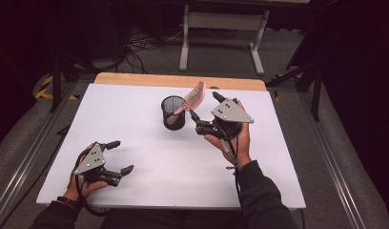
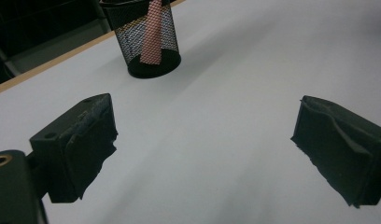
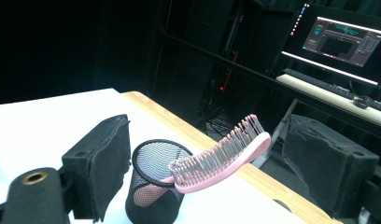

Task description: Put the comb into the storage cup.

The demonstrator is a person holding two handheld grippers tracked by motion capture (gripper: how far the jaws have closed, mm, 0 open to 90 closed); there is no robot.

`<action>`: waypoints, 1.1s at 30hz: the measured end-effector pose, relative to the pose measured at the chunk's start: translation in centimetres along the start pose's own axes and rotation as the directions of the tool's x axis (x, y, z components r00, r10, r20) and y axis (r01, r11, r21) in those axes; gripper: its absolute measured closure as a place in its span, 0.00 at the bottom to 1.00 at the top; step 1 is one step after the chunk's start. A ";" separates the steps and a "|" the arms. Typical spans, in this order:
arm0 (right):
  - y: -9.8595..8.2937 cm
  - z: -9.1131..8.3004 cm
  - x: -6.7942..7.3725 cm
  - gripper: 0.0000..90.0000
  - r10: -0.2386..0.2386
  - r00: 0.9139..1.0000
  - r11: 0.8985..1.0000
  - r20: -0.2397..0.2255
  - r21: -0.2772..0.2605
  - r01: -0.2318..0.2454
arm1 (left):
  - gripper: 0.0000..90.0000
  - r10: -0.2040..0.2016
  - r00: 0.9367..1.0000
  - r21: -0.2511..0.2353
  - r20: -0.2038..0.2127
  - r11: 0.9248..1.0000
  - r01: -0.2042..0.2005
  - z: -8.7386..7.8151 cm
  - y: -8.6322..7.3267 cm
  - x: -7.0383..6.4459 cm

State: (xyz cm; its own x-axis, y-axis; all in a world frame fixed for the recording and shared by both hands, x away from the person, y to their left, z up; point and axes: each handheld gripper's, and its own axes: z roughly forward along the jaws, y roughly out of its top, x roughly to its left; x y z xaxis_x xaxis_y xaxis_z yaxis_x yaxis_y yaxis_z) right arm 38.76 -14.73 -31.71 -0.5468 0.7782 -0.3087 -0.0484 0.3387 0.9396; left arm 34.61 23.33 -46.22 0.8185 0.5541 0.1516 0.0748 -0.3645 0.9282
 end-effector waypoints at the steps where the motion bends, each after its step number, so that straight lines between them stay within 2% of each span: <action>1: 0.0 -0.3 0.1 0.18 -0.003 1.000 1.000 0.002 0.004 0.003 | 0.08 0.002 1.000 0.001 -0.002 1.000 -0.002 0.1 0.0 0.0; 9: 0.0 -1.3 0.2 0.19 -0.024 1.000 1.000 0.013 -0.003 0.024 | 0.08 0.002 1.000 0.003 0.001 1.000 -0.002 0.1 0.0 0.0; 11: 0.1 -2.0 0.3 0.19 -0.036 0.999 0.999 0.014 -0.023 0.036 | 0.08 0.003 1.000 0.004 0.002 1.000 -0.003 0.1 0.0 0.0; 20: 0.2 -3.2 0.4 0.19 -0.063 0.998 0.998 0.015 -0.015 0.063 | 0.07 0.005 1.000 0.007 0.006 1.000 -0.005 0.1 0.0 0.0; 33: -0.5 -5.0 -0.1 0.19 -0.062 0.998 0.998 0.027 -0.001 0.062 | 0.07 -0.001 1.000 0.007 0.005 1.000 0.001 0.2 0.0 0.0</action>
State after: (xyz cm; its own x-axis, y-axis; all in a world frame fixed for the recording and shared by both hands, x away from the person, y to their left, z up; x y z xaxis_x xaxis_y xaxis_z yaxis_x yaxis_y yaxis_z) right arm 34.72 -17.63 -31.43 -0.5204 0.7695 -0.3701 -0.0829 0.3859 0.9188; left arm 34.73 23.17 -46.33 0.8214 0.5506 0.1488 0.0798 -0.3693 0.9259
